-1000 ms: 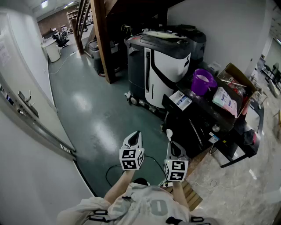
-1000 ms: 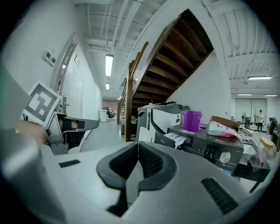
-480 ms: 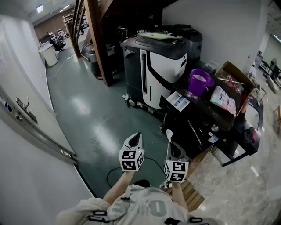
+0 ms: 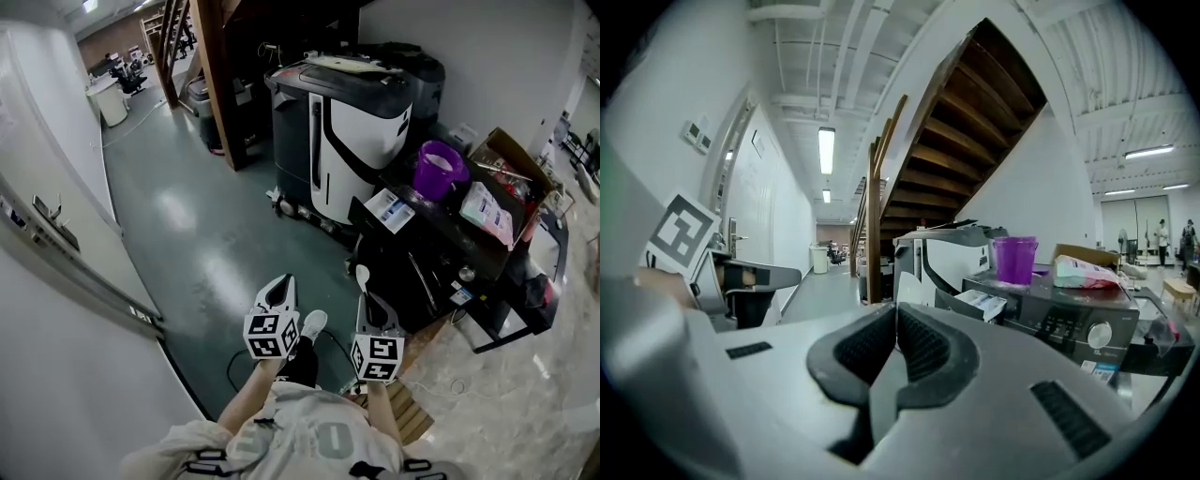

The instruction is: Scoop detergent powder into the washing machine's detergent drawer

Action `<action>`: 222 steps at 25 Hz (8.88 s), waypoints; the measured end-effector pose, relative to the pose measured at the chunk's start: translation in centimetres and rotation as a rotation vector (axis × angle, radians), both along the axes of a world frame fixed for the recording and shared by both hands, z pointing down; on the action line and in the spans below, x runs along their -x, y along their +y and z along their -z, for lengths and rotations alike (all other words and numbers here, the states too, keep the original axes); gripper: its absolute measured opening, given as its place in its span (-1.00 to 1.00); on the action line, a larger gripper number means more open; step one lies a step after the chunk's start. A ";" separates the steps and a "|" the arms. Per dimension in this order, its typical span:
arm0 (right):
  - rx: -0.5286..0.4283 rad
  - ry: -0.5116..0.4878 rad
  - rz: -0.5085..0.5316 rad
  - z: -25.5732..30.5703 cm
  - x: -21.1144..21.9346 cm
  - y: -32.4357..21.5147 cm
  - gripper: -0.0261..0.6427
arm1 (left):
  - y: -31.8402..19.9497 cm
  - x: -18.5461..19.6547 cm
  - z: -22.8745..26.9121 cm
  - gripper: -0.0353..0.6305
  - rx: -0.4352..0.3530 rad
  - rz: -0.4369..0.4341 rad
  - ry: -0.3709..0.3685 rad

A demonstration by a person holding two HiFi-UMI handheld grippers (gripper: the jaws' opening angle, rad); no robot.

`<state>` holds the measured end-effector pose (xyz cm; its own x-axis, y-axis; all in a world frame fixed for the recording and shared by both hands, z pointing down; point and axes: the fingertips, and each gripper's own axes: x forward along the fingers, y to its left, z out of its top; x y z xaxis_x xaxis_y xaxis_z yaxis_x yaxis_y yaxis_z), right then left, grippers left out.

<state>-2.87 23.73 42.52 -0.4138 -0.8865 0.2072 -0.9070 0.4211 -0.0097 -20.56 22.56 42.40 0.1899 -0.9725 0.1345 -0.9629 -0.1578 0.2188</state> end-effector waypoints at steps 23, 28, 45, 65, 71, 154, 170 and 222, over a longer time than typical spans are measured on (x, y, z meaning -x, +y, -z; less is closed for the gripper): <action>-0.112 0.044 -0.078 6.2 0.6 -23.0 -0.89 | -25.9 -1.5 4.2 -0.83 -0.061 -0.153 0.053; -0.100 0.048 -0.135 7.0 -0.3 -28.7 -0.89 | -32.5 -2.8 5.1 -0.83 -0.064 -0.217 0.034; -0.106 0.054 -0.420 8.0 -8.8 -37.7 -0.89 | -43.2 -14.8 7.7 -0.83 -0.148 -0.555 -0.119; -0.100 0.006 -0.748 7.1 -24.0 -29.5 -0.89 | -38.2 -31.8 7.3 -0.83 -0.178 -0.865 -0.153; -0.100 -0.017 -0.742 6.5 -25.0 -28.2 -0.89 | -37.3 -32.7 6.9 -0.83 -0.184 -0.839 -0.164; 0.732 0.577 0.154 2.8 -23.3 -51.7 -0.89 | -56.3 -26.0 8.6 -0.83 -0.133 -0.606 -0.105; 0.778 -0.366 -0.040 6.2 -24.3 -51.7 -0.89 | -56.3 -27.0 10.3 -0.83 -0.167 -0.620 -0.101; 0.438 -1.504 -0.054 3.5 -13.2 -38.0 -0.89 | -49.0 -23.3 10.3 -0.83 -0.321 -0.702 -0.192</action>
